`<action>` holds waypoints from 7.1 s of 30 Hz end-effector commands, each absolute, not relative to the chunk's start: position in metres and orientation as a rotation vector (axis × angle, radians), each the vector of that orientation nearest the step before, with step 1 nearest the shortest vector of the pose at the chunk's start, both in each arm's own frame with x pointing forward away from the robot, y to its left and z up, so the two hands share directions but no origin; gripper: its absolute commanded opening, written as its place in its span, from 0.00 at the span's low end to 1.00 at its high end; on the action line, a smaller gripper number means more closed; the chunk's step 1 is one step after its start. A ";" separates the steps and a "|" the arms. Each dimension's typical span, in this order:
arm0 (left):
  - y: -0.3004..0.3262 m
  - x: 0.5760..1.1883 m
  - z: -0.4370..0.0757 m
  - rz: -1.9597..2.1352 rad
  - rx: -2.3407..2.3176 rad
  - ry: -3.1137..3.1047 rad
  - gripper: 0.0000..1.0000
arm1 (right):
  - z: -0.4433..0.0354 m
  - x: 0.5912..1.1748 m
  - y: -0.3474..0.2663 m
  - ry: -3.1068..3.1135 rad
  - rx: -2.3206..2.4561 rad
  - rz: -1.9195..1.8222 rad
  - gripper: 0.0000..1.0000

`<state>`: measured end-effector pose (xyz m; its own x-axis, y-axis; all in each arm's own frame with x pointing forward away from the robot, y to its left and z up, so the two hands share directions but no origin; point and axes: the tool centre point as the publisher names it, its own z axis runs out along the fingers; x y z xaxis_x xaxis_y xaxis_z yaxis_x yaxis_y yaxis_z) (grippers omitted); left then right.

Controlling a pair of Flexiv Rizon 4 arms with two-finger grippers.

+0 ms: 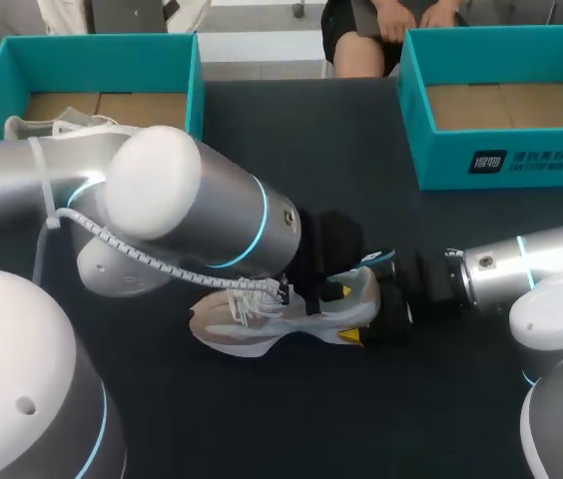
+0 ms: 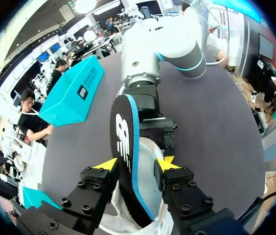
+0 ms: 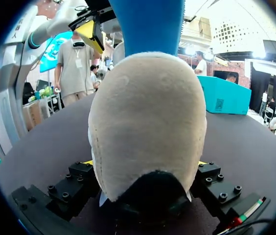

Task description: Take the shoe out of the shoebox, open the shoe tongue, remove and reinsert the insole, then place the shoe into the shoebox

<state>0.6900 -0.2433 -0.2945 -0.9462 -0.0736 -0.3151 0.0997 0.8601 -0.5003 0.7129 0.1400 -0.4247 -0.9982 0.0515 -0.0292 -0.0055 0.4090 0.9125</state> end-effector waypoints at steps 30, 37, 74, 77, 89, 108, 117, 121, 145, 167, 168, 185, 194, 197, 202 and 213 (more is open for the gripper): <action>-0.245 0.690 -0.248 -0.927 -0.114 2.630 0.00 | -0.427 0.712 0.142 2.595 0.044 1.674 0.00; -0.260 0.686 -0.207 -1.048 -0.112 2.695 0.00 | -0.427 0.712 0.142 2.595 0.044 1.674 0.00; -0.232 0.695 -0.052 -1.998 -0.125 2.833 0.00 | -0.427 0.712 0.142 2.595 0.044 1.674 0.00; -0.232 0.695 -0.052 -1.998 -0.125 2.833 0.00 | -0.427 0.712 0.142 2.595 0.044 1.674 0.00; -0.232 0.695 -0.052 -1.998 -0.125 2.833 0.00 | -0.427 0.712 0.142 2.595 0.044 1.674 0.00; -0.237 0.664 0.006 -2.199 -0.500 2.792 0.00 | -0.427 0.712 0.142 2.595 0.044 1.674 0.00; -0.236 0.644 0.039 -2.218 -0.747 2.795 0.00 | -0.427 0.712 0.142 2.595 0.044 1.674 0.00; -0.238 0.633 0.046 -2.257 -0.743 2.775 0.00 | -0.427 0.712 0.142 2.595 0.044 1.674 0.00; -0.249 0.591 0.043 -2.471 -1.148 2.808 0.00 | -0.427 0.712 0.142 2.595 0.044 1.674 0.00; -0.249 0.591 0.043 -2.471 -1.148 2.808 0.00 | -0.424 0.713 0.139 2.625 0.071 1.648 1.00; -0.249 0.591 0.043 -2.471 -1.148 2.808 0.00 | -0.422 0.713 0.137 2.588 0.053 1.701 1.00; -0.249 0.591 0.043 -2.471 -1.148 2.808 0.00 | -0.408 0.713 0.114 2.745 0.143 1.554 1.00; -0.249 0.591 0.043 -2.471 -1.148 2.808 0.00 | -0.390 0.709 0.104 2.882 0.137 1.387 1.00; -0.249 0.591 0.043 -2.471 -1.148 2.808 0.00 | -0.381 0.708 0.101 2.916 0.144 1.274 1.00; -0.249 0.591 0.043 -2.471 -1.148 2.808 0.00 | -0.367 0.707 0.098 2.975 0.119 1.081 1.00; -0.249 0.591 0.043 -2.471 -1.148 2.808 0.00 | -0.344 0.709 0.092 3.102 0.247 0.671 1.00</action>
